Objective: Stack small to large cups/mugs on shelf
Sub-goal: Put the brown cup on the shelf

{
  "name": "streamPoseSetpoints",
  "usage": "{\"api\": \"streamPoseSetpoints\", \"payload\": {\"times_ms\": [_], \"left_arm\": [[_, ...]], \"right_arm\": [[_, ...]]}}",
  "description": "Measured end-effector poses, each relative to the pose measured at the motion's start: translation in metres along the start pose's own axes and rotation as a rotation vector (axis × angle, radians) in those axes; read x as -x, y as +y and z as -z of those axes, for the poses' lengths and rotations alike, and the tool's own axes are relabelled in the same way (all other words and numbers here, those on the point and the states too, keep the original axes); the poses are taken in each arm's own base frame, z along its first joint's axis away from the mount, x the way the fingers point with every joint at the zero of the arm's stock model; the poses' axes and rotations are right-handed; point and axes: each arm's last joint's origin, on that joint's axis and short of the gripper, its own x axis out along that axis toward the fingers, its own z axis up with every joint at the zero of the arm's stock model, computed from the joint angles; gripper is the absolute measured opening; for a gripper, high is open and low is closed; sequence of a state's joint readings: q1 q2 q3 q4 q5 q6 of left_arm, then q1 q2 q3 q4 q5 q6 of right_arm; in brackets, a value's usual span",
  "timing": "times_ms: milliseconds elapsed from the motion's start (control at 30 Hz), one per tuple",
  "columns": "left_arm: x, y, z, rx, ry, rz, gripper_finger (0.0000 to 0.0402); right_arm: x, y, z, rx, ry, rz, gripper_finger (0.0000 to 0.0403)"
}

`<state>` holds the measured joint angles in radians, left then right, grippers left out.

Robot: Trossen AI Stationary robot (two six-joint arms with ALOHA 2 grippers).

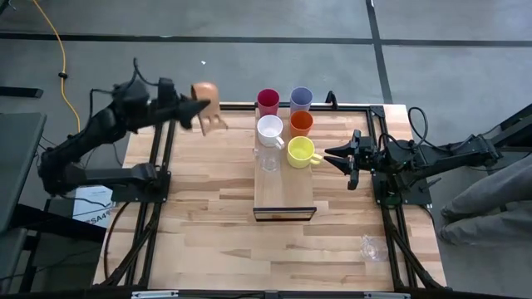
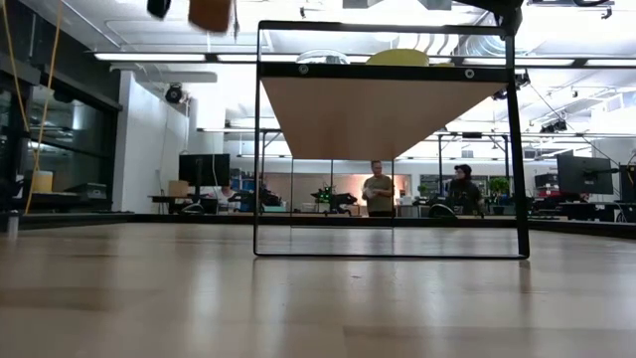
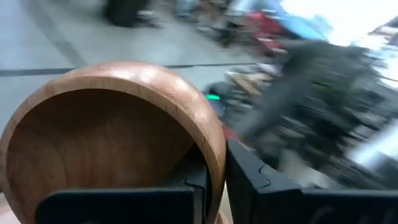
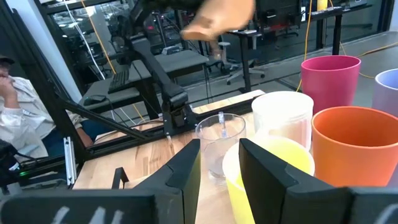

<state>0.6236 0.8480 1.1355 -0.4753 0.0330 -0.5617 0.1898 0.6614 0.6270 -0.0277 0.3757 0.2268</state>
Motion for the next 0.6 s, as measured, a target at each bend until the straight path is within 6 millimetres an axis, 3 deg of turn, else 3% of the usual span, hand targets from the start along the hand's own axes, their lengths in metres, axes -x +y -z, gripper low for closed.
{"api": "streamPoseSetpoints", "payload": {"times_ms": [167,367,600], "left_arm": [[0.018,-0.037,0.016,-0.060,0.047,0.227,0.0018],[0.024,-0.087,0.046,-0.247,0.076,0.442,0.0018],[0.027,-0.134,0.081,-0.365,0.009,0.485,0.0018]], "right_arm": [[0.000,0.001,-0.002,-0.016,-0.023,-0.006,0.0101],[0.001,0.004,-0.014,-0.168,-0.123,-0.081,0.0101],[0.001,0.010,-0.022,-0.258,-0.167,-0.254,0.0101]]}}
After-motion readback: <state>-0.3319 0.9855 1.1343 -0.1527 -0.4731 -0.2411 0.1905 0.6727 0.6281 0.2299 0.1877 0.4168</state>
